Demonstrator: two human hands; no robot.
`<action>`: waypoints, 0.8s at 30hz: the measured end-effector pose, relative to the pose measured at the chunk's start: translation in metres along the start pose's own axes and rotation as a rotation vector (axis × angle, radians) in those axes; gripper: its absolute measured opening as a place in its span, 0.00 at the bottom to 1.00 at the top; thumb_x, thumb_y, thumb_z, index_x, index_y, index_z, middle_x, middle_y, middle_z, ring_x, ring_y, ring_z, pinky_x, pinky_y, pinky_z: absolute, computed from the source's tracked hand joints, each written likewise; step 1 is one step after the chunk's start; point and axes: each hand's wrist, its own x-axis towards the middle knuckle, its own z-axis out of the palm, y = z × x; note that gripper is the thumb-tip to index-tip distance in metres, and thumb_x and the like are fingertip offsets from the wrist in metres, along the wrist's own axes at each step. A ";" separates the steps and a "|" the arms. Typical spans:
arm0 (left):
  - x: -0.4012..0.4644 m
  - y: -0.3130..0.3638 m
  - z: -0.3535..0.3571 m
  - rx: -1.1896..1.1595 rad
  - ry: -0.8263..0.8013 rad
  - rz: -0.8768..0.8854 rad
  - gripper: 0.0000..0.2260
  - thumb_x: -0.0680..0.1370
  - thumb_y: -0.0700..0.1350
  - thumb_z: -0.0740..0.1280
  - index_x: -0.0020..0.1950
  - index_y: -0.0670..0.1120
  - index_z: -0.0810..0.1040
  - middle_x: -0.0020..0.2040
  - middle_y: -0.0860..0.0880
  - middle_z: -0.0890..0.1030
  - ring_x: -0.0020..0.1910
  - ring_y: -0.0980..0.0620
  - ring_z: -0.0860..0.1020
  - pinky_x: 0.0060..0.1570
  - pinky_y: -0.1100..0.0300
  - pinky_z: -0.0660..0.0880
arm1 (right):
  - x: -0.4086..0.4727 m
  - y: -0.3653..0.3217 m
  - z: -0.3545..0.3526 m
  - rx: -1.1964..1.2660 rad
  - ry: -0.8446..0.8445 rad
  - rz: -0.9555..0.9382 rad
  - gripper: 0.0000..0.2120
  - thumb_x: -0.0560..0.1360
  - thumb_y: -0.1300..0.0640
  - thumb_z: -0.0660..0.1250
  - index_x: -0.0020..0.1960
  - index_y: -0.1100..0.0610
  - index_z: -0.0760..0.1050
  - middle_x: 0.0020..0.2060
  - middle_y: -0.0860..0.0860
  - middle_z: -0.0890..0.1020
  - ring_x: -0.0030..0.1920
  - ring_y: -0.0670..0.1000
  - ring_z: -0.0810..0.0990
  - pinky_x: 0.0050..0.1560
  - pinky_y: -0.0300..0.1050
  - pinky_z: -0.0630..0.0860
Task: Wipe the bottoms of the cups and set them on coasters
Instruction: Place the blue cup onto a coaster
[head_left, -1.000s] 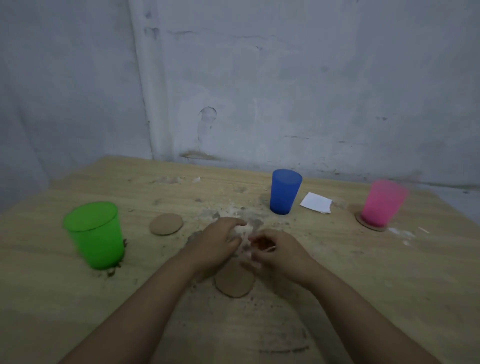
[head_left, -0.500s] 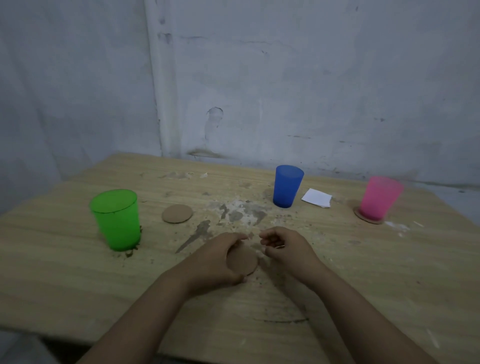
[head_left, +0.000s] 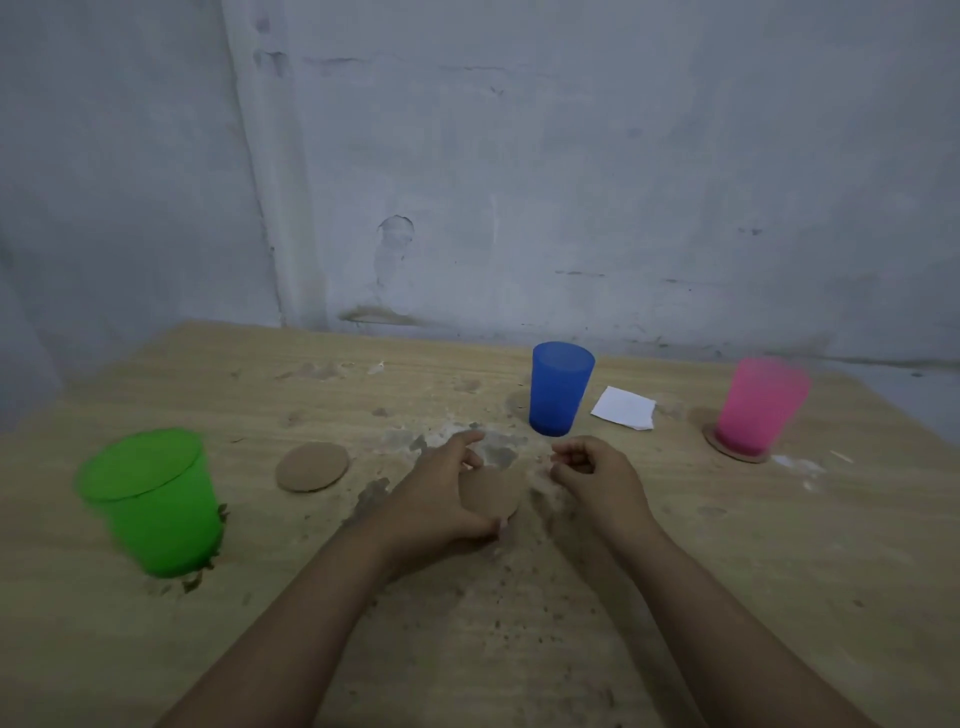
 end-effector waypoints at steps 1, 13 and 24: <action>0.013 0.000 0.001 -0.003 0.007 -0.001 0.42 0.65 0.52 0.77 0.73 0.57 0.57 0.59 0.56 0.69 0.57 0.58 0.70 0.47 0.68 0.69 | 0.009 0.001 -0.001 0.008 0.031 0.008 0.11 0.72 0.63 0.68 0.54 0.57 0.77 0.44 0.50 0.80 0.45 0.47 0.77 0.43 0.37 0.72; 0.115 -0.011 0.006 -0.033 0.128 -0.032 0.47 0.65 0.43 0.78 0.76 0.49 0.52 0.66 0.48 0.66 0.60 0.55 0.67 0.46 0.72 0.67 | 0.089 0.019 0.000 0.059 0.158 0.091 0.24 0.70 0.61 0.71 0.63 0.58 0.66 0.52 0.54 0.74 0.46 0.50 0.75 0.39 0.41 0.70; 0.122 -0.023 0.008 -0.012 0.128 -0.008 0.51 0.63 0.47 0.80 0.77 0.48 0.52 0.69 0.48 0.66 0.62 0.54 0.69 0.56 0.63 0.67 | 0.102 0.022 0.012 0.110 -0.002 0.022 0.53 0.65 0.59 0.76 0.76 0.52 0.43 0.64 0.50 0.65 0.61 0.50 0.68 0.58 0.49 0.70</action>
